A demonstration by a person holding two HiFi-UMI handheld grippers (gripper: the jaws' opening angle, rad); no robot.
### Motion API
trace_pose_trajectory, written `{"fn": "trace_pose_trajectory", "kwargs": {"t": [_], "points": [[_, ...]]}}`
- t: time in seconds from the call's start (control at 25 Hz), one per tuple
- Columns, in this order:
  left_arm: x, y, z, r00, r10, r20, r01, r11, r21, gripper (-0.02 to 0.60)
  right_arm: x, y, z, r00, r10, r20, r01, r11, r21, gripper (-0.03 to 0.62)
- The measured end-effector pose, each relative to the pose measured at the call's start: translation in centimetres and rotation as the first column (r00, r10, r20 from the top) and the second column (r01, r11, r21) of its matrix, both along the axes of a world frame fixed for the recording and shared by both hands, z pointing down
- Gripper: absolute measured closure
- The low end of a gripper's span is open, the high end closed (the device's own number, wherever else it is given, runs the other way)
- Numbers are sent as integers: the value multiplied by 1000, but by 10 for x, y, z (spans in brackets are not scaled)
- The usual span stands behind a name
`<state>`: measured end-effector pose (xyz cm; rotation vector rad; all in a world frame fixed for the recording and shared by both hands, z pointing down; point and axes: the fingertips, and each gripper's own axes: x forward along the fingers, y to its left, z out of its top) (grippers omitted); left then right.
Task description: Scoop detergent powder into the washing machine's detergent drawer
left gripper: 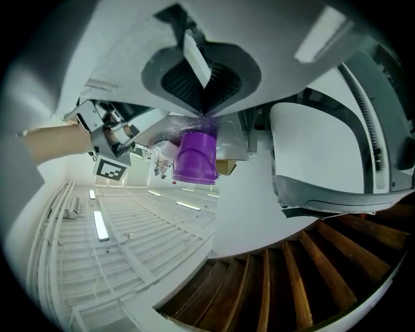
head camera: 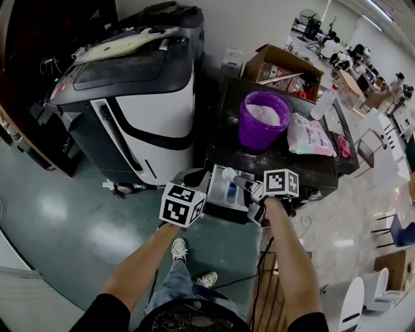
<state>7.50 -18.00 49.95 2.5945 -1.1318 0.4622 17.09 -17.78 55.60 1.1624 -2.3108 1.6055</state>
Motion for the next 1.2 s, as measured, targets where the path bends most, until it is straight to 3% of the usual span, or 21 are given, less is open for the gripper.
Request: {"fn": "trace_pose_trajectory", "kwargs": {"t": [0.36,0.6,1.2], "points": [[0,1,4,1000,-1,4,1,1000,-6,581,-4,-2,13,978,-93,-186,98,995,18,557],[-2,3,8,1000,-2,8,3,1000,-17,581,-6,-2,18,957,-128,-260,138,990,21,557],[-6,6,16,1000,-3,26,3,1000,-24,581,-13,-3,20,847,-210,-489,275,959,64,557]]}}
